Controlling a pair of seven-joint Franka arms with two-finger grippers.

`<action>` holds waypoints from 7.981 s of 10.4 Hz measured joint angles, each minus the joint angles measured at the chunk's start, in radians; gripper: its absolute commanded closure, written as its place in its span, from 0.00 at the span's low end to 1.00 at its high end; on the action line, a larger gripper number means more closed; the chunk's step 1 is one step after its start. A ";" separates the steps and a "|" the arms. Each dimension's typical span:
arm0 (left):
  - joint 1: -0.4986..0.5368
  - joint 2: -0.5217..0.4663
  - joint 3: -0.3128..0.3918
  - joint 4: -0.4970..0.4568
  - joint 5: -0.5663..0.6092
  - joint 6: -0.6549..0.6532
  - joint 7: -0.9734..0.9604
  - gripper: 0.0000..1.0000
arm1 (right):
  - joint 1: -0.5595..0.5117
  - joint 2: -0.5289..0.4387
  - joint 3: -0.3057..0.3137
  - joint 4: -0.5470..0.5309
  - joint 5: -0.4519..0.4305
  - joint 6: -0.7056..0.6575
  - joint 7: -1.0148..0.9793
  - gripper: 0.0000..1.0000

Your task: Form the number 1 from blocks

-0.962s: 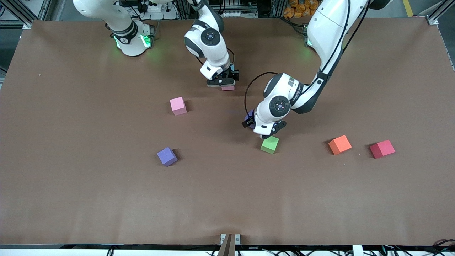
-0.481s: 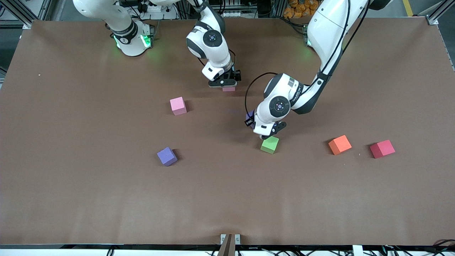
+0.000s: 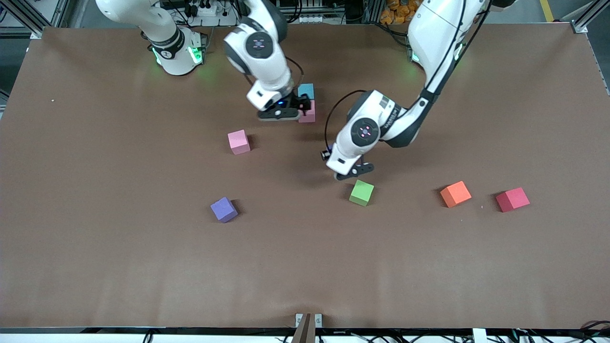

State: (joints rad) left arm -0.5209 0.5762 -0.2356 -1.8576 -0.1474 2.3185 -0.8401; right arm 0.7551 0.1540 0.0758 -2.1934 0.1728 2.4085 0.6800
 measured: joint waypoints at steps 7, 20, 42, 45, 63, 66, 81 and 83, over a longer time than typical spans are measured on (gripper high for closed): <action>-0.151 0.000 -0.001 -0.003 0.045 0.000 0.011 1.00 | -0.338 0.023 -0.005 -0.079 0.000 -0.009 -0.459 0.00; -0.231 0.049 0.006 0.033 0.045 0.004 0.011 1.00 | -0.279 0.160 0.011 -0.101 0.000 0.060 -0.491 0.18; -0.081 -0.038 0.328 0.106 -0.190 -0.039 -0.197 0.00 | 0.047 0.317 -0.086 0.262 0.090 0.120 -0.281 0.51; -0.082 0.025 0.353 0.117 -0.213 -0.029 -0.241 0.00 | 0.098 0.363 -0.105 0.302 0.090 0.109 -0.179 0.51; -0.203 0.109 0.374 0.182 -0.220 -0.016 0.165 1.00 | -0.149 0.107 -0.132 0.328 -0.246 -0.240 -0.198 0.00; -0.220 0.109 0.346 0.183 -0.220 -0.016 0.225 1.00 | -0.287 0.101 -0.133 0.522 -0.270 -0.440 -0.370 0.00; -0.367 0.158 0.325 0.252 -0.267 -0.015 0.227 1.00 | -0.682 -0.062 -0.080 0.788 -0.190 -0.865 -0.515 0.00; -0.370 0.159 0.325 0.253 -0.267 -0.015 0.227 1.00 | -0.695 -0.061 -0.079 0.788 -0.180 -0.876 -0.540 0.00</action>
State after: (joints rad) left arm -0.8908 0.7352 0.0889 -1.6041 -0.4144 2.3037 -0.6130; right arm 0.0599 0.0930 -0.0032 -1.4053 -0.0074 1.5324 0.1401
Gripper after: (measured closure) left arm 0.458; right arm 0.000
